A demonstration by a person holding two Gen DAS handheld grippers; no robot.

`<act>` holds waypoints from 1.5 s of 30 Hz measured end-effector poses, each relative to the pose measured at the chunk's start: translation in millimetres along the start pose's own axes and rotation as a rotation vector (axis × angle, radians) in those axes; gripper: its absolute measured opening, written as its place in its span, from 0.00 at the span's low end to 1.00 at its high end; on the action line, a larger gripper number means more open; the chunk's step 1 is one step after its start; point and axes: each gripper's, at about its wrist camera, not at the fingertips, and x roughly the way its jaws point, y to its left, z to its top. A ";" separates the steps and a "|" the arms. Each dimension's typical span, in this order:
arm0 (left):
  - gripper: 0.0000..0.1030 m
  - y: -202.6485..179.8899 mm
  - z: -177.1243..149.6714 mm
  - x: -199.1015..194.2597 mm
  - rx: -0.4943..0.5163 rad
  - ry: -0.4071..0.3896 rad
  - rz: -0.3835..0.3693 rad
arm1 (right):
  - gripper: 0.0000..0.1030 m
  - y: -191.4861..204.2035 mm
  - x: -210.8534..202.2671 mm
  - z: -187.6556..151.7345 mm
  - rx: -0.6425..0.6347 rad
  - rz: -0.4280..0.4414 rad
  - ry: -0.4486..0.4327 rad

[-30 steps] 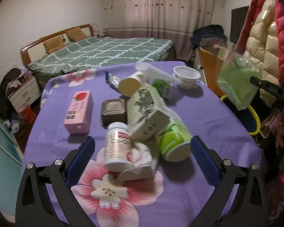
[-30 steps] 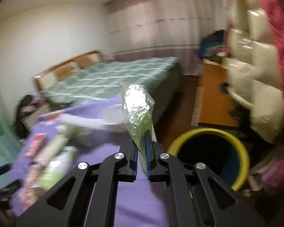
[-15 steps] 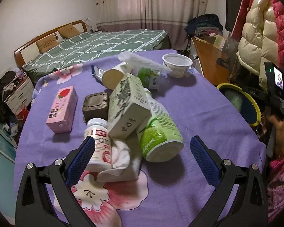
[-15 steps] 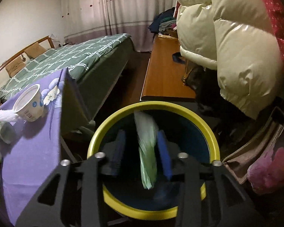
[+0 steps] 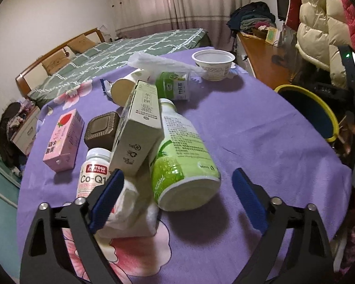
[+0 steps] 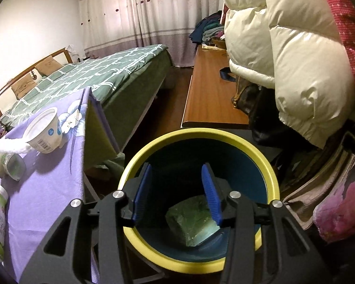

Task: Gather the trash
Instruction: 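Grasp the green bottle with the left gripper and lift it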

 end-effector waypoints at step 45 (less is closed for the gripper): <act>0.51 -28.5 112.1 2.5 0.007 -0.127 -0.208 | 0.42 -30.1 -22.4 0.4 0.080 0.071 -0.042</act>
